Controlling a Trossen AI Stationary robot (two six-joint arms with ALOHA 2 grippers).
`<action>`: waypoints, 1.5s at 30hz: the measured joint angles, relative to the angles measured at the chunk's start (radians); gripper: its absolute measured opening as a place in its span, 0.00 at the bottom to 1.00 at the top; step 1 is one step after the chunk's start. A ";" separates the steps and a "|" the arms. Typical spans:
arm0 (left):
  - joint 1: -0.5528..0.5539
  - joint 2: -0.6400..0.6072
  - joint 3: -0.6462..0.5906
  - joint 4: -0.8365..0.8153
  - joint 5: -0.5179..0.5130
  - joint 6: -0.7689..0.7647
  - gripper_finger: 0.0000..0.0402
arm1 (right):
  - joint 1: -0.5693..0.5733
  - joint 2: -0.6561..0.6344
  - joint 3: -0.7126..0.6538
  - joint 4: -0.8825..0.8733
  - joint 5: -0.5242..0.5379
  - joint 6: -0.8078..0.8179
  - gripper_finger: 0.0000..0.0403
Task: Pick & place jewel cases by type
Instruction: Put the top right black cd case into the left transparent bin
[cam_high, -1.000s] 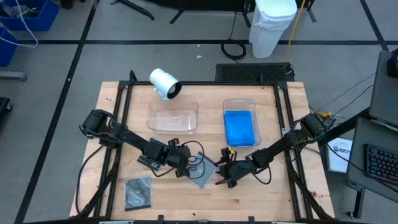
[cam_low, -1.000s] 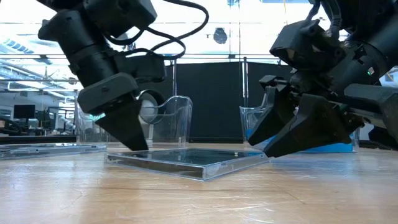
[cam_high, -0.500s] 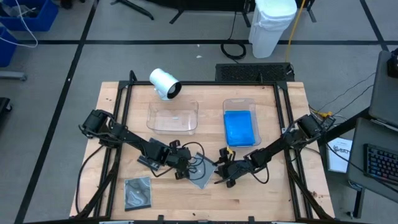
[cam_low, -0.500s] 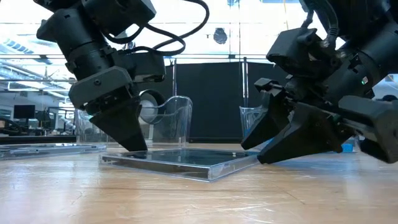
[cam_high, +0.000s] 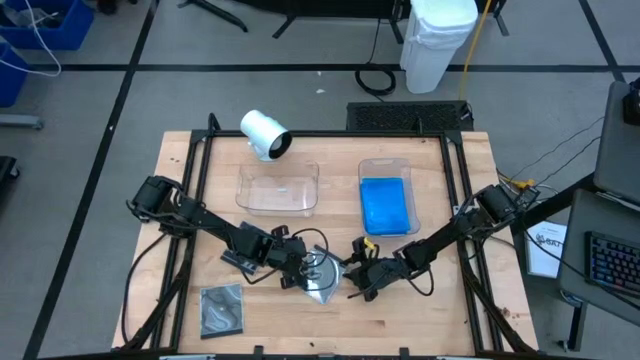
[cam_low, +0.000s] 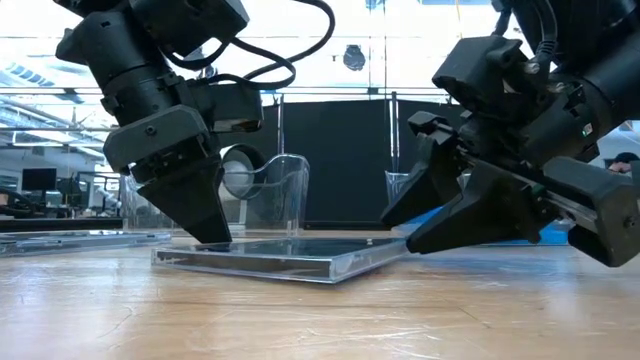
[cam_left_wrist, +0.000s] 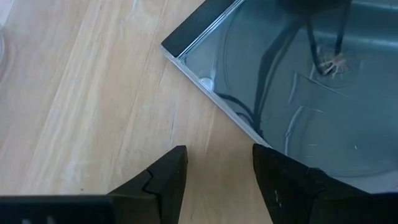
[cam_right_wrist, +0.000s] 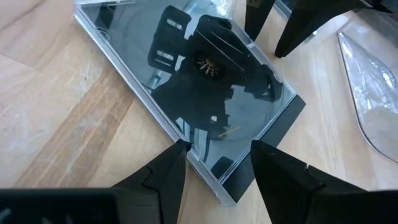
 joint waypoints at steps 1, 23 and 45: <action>0.000 0.000 0.000 0.000 0.000 0.000 0.48 | 0.000 0.000 0.000 0.001 0.003 0.000 0.42; 0.000 0.000 0.000 0.001 -0.001 -0.002 0.48 | 0.031 -0.006 0.007 0.218 0.015 -0.094 0.42; 0.000 0.001 0.002 0.017 0.000 -0.001 0.48 | -0.059 -0.005 0.050 0.381 0.028 -0.174 0.42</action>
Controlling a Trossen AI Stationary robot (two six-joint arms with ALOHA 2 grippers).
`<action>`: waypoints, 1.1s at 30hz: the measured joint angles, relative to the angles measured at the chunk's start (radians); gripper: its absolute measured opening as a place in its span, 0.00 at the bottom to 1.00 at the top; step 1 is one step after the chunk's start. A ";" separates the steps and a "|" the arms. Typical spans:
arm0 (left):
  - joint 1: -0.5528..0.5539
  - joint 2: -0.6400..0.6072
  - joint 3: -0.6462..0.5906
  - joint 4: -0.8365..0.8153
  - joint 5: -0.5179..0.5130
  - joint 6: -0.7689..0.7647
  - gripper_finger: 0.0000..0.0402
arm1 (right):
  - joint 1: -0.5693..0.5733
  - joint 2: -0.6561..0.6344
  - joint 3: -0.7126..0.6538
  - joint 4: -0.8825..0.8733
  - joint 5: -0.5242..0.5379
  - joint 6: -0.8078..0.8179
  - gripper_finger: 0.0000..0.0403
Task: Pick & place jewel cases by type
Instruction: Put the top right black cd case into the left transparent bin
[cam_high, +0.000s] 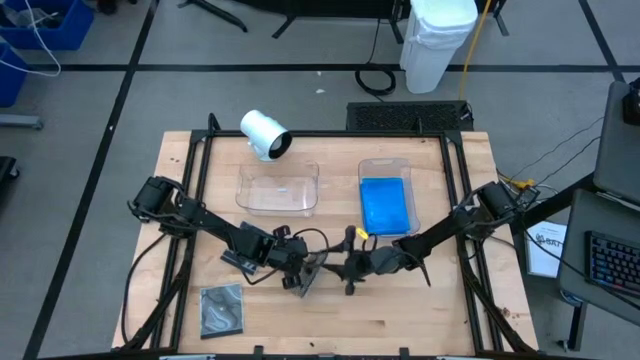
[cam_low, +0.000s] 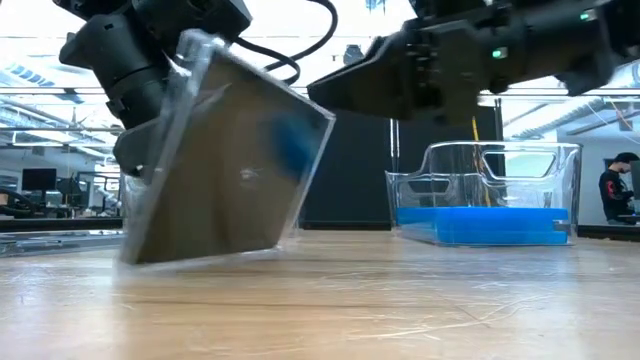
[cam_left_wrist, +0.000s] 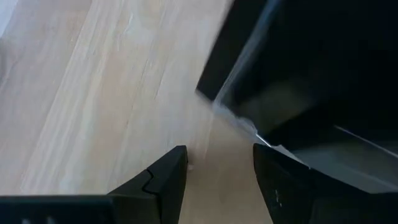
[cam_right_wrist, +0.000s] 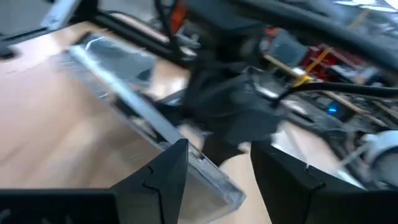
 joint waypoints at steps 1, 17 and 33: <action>0.000 0.000 0.000 0.005 0.000 0.000 0.48 | -0.007 0.000 0.000 0.018 0.000 0.000 0.42; 0.000 0.002 -0.001 0.069 -0.017 0.035 0.48 | -0.078 0.002 -0.002 0.050 -0.175 0.161 0.42; 0.000 0.003 -0.002 0.096 -0.019 0.055 0.48 | -0.082 0.000 0.043 -0.033 -0.341 0.156 0.42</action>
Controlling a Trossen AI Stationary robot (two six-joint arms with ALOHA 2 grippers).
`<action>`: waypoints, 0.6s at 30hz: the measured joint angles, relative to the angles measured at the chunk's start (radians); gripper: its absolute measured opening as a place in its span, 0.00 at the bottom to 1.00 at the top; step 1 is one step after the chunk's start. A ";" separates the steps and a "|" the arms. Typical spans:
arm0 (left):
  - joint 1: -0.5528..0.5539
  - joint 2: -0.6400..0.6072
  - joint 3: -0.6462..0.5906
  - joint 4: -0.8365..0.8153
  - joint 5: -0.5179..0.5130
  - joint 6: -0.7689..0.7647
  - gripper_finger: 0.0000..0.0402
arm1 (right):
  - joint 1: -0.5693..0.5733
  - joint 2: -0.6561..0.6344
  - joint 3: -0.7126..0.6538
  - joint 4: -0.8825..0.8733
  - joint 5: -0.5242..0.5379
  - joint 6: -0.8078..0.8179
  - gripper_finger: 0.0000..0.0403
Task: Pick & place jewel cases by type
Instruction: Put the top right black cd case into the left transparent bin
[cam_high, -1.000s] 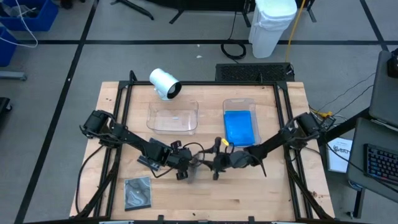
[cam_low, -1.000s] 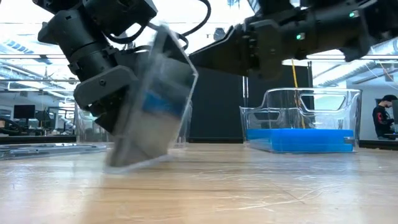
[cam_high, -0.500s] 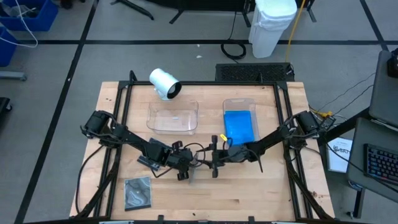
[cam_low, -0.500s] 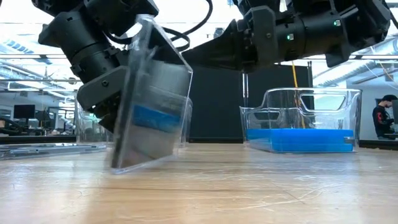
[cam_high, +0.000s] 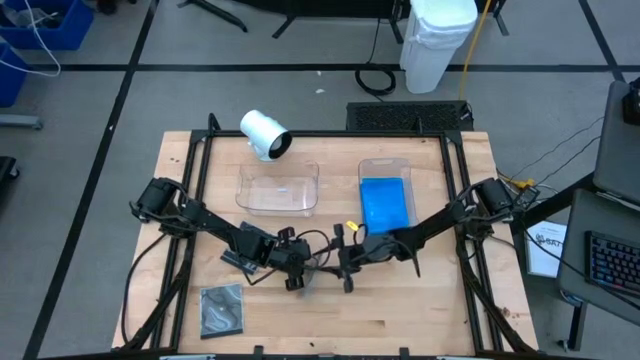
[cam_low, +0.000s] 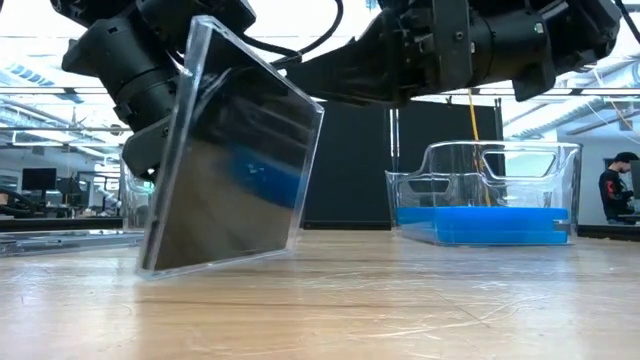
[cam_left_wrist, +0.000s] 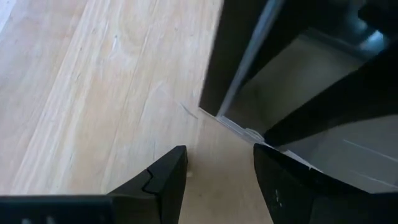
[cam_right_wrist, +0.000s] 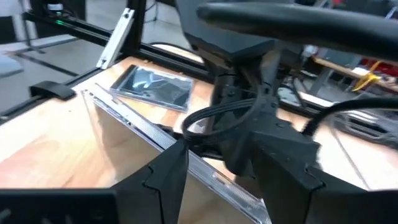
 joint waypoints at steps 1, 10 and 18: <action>0.000 0.000 0.000 0.000 0.000 0.000 0.48 | -0.001 0.000 0.005 -0.012 -0.015 0.008 0.42; 0.000 -0.001 0.000 -0.001 -0.001 0.002 0.48 | -0.001 0.000 0.006 -0.043 -0.056 0.008 0.42; 0.000 -0.001 0.000 -0.001 -0.006 0.000 0.48 | -0.017 0.001 0.012 -0.023 0.015 0.004 0.42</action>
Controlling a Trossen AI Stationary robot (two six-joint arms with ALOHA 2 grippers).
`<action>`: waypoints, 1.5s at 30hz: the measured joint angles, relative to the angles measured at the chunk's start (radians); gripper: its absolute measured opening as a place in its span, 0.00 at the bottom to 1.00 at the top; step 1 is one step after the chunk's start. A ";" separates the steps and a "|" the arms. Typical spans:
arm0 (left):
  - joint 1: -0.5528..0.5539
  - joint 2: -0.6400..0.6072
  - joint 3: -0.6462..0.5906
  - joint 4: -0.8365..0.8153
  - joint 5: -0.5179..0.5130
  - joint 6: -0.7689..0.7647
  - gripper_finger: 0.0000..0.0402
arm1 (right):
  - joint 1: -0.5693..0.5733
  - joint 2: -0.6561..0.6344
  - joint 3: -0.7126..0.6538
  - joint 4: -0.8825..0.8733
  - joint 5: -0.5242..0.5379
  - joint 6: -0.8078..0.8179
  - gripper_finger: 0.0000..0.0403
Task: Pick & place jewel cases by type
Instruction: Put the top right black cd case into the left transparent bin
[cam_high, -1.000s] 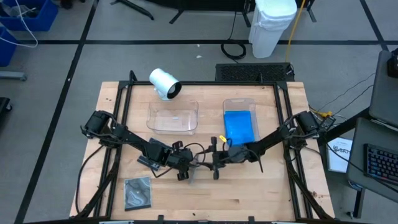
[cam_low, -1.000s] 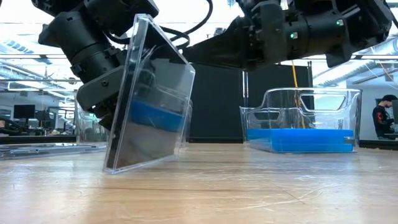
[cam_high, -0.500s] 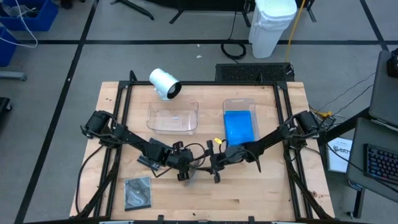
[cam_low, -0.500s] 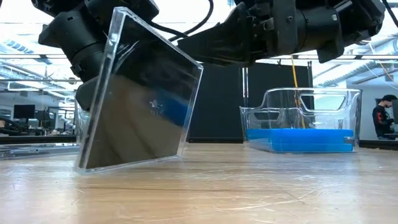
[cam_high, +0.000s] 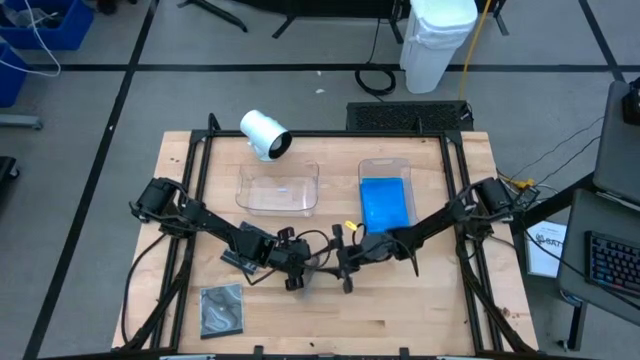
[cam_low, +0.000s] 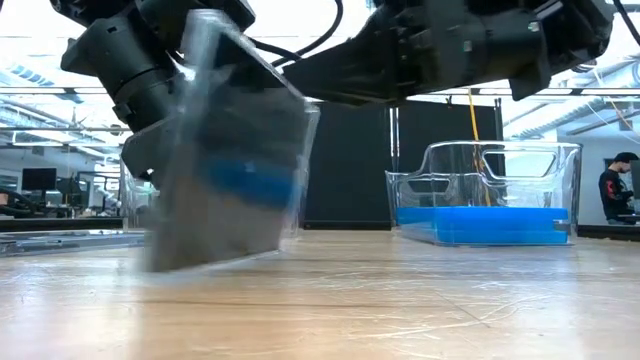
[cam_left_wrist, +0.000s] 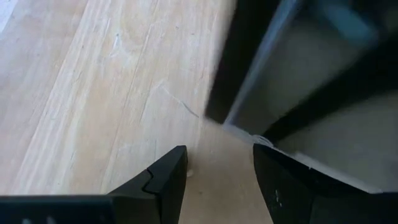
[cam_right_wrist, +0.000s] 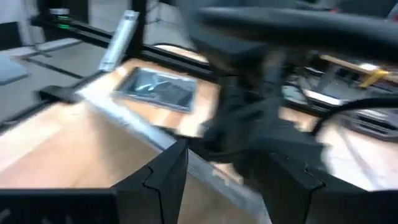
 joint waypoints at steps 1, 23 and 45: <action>0.000 0.000 0.000 0.000 0.000 0.000 0.48 | -0.005 0.000 0.005 0.000 0.007 -0.002 0.42; -0.003 -0.002 -0.004 -0.003 -0.028 -0.008 0.48 | -0.032 0.122 0.027 0.196 0.013 -0.004 0.42; -0.015 0.000 0.004 0.036 0.055 0.029 0.48 | 0.118 -0.100 0.034 -0.386 0.084 0.071 0.42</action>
